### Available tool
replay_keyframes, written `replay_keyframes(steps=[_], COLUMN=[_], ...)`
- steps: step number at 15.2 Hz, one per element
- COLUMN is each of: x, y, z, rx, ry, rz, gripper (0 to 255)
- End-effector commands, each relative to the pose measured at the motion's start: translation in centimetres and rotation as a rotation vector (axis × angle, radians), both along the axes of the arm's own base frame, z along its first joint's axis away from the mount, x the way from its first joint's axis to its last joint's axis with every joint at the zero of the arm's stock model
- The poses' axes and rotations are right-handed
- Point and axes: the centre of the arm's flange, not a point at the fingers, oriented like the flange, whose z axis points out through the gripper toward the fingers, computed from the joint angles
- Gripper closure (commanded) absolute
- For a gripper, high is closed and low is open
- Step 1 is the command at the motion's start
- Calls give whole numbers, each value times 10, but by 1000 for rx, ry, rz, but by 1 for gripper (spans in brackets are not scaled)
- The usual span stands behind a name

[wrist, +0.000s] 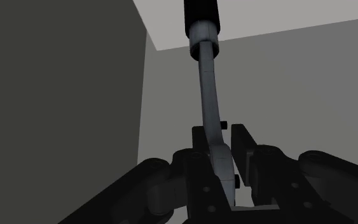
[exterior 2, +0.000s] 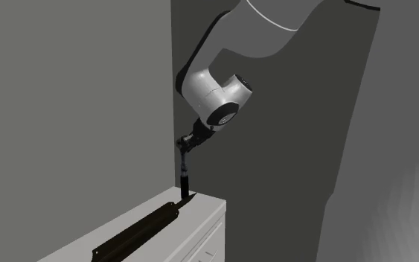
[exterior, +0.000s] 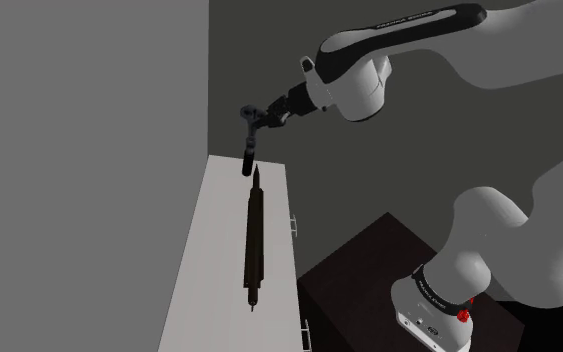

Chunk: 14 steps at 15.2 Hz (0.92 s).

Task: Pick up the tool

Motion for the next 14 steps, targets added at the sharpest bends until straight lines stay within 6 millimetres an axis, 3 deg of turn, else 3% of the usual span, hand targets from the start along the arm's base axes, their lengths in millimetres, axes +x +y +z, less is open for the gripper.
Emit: replay_keyframes(steps=[1,12,14], x=[0,0,0], y=[0,0,0], z=[10,68,69], rx=[-1,-1,-1], ry=[0,0,0], rz=[0,0,0], gripper=[255,255,255])
